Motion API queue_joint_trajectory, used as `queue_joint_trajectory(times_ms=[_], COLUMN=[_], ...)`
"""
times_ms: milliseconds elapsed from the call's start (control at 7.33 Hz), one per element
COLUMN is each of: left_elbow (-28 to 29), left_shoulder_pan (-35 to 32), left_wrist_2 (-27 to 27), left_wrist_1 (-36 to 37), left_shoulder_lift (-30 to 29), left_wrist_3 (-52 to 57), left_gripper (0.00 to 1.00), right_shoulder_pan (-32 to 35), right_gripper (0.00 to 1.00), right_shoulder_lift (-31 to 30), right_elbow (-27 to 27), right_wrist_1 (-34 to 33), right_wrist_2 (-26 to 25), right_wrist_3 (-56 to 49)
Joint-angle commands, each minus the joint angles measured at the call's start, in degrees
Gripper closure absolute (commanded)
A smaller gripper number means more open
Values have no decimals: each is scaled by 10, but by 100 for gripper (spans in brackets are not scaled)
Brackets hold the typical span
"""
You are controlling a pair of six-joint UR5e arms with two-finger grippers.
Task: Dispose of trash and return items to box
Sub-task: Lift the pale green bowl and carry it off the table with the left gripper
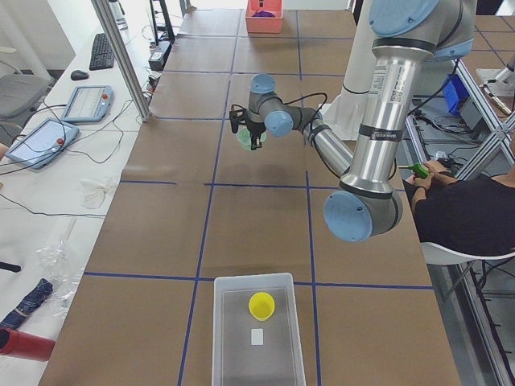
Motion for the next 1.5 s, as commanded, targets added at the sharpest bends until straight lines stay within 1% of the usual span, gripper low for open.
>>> queue_joint_trajectory(times_ms=[0, 136, 409, 545, 682, 818, 1091, 1227, 1364], left_elbow=[1, 1, 21, 47, 73, 103, 164, 188, 216], left_shoulder_pan=[-73, -102, -172, -218, -249, -295, -369, -387, -403], left_wrist_2=[-7, -8, -9, -9, -10, -10, -10, -20, -25], left_wrist_1=[47, 64, 67, 67, 66, 64, 59, 56, 26], left_shoulder_lift=[3, 14, 40, 41, 50, 53, 54, 64, 73], left_wrist_3=[125, 189, 332, 402, 470, 541, 647, 675, 702], left_gripper=[100, 100, 100, 100, 100, 100, 100, 100, 100], right_shoulder_pan=[0, 1, 2, 2, 2, 2, 4, 14, 29], right_gripper=[0, 0, 0, 0, 0, 0, 0, 0, 0], right_shoulder_lift=[-2, -2, -2, -2, 3, 18, 50, 57, 80], right_elbow=[-12, -12, -17, -44, -81, -99, -99, -99, -99], right_wrist_1=[0, 0, 5, 50, 107, 124, 118, 107, 71], right_wrist_2=[0, 6, 8, 11, 25, 27, 31, 35, 55], right_wrist_3=[-3, -3, -3, -2, 1, 5, 65, 67, 66])
